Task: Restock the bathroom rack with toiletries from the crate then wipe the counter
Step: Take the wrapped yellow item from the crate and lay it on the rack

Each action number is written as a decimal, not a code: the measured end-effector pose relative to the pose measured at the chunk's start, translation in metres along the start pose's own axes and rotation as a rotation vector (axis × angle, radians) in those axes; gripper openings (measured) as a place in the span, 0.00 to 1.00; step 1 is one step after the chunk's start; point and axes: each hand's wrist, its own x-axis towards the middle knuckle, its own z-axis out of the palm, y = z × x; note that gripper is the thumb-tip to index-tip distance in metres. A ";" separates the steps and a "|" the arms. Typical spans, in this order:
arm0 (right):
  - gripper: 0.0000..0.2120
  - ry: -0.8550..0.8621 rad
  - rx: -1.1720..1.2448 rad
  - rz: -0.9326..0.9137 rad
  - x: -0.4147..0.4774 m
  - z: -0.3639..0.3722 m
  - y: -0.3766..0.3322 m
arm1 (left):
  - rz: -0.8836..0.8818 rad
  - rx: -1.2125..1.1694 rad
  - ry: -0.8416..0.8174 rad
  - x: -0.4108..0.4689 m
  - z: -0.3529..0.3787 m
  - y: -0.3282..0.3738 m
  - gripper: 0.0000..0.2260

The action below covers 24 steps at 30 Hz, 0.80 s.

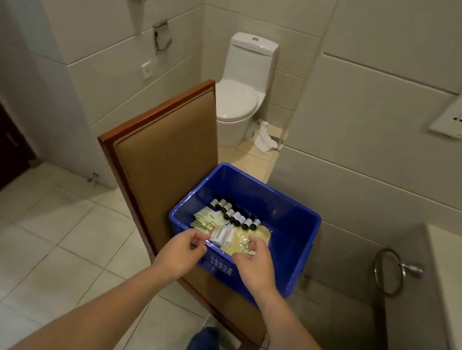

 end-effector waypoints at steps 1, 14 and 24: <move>0.26 -0.017 0.009 0.010 0.015 0.003 -0.003 | -0.012 0.004 0.006 0.014 -0.003 -0.001 0.09; 0.25 -0.088 -0.013 0.192 0.172 0.008 -0.004 | -0.207 0.089 -0.042 0.156 -0.006 0.006 0.12; 0.27 -0.132 -0.023 0.352 0.223 0.021 0.023 | -0.317 0.111 -0.152 0.213 0.015 -0.007 0.11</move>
